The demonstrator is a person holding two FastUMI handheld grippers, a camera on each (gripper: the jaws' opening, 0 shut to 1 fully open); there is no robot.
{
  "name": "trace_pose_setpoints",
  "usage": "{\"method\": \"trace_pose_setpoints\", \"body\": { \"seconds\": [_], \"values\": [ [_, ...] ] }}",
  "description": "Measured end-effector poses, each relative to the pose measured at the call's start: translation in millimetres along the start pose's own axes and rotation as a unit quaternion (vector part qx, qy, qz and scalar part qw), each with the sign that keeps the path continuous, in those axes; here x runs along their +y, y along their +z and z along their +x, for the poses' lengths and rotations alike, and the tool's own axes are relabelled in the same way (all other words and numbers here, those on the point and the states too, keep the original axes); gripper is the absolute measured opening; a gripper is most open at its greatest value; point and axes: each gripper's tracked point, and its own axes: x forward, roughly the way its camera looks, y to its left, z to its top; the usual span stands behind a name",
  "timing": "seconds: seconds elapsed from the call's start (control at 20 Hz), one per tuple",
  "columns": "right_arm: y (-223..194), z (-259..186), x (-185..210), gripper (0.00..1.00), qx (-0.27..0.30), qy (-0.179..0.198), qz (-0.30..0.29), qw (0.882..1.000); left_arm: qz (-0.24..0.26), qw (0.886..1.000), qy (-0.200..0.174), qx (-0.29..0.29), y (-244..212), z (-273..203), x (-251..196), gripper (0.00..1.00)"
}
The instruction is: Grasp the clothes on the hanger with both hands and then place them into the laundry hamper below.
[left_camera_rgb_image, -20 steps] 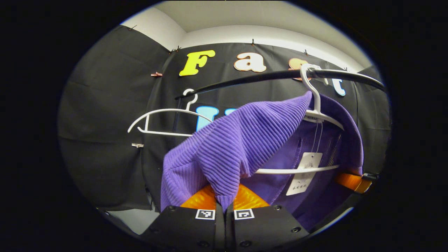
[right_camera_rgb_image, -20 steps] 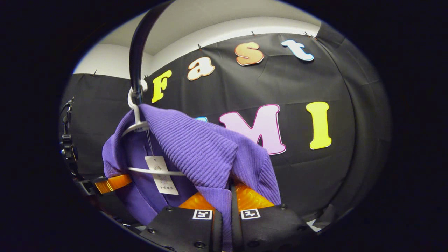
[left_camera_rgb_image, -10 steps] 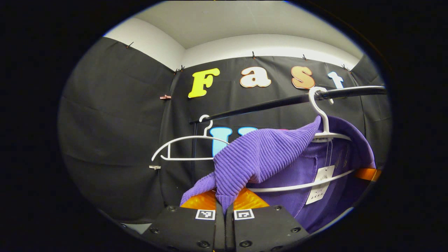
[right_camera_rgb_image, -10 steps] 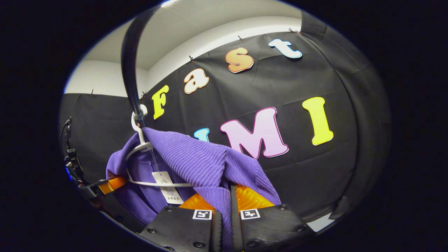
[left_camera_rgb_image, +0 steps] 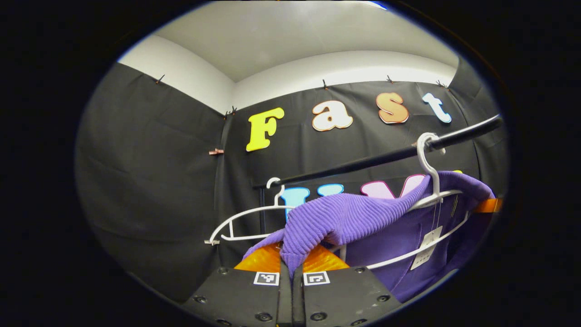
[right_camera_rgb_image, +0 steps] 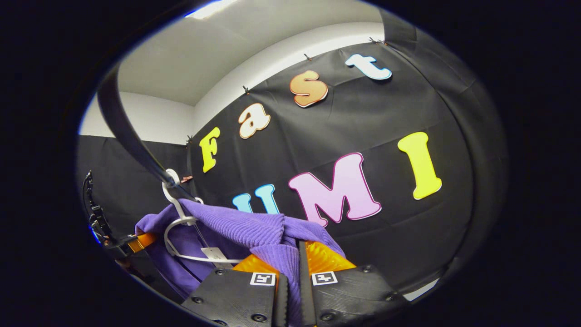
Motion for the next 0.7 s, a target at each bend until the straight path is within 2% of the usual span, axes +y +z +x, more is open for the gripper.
{"method": "trace_pose_setpoints", "body": {
  "seconds": [0.1,0.2,0.25,0.3,0.35,0.4,0.45,0.5,0.6,0.65,0.7],
  "values": [
    [21,5,4,0.19,-0.028,0.01,-0.002,1.0,0.024,1.0,-0.009,-0.001,2,12,3,0.05],
    [35,15,6,0.1,-0.046,0.015,-0.009,0.999,0.038,0.999,-0.032,0.01,-4,23,3,0.06],
    [38,21,7,0.14,-0.049,0.015,-0.018,0.998,0.037,0.998,-0.044,0.016,-8,28,2,0.07],
    [39,27,9,0.14,-0.048,0.018,-0.025,0.998,0.032,0.998,-0.052,0.023,-11,34,3,0.07],
    [40,33,13,0.1,-0.047,0.022,-0.03,0.998,0.03,0.997,-0.057,0.03,-16,40,6,0.07],
    [42,41,17,0.14,-0.046,0.026,-0.033,0.998,0.03,0.997,-0.061,0.036,-18,46,9,0.07],
    [44,47,21,0.1,-0.048,0.029,-0.036,0.998,0.03,0.996,-0.067,0.042,-19,52,11,0.05],
    [45,53,24,0.1,-0.048,0.031,-0.039,0.998,0.032,0.996,-0.072,0.044,-19,58,14,0.05],
    [48,62,32,0.19,-0.049,0.037,-0.044,0.997,0.041,0.995,-0.084,0.046,-19,68,18,0.05],
    [47,66,37,0.14,-0.048,0.04,-0.045,0.997,0.045,0.994,-0.087,0.049,-25,73,22,0.05],
    [45,69,40,0.14,-0.045,0.041,-0.045,0.997,0.044,0.993,-0.09,0.059,-33,78,24,0.05]
  ]
}}
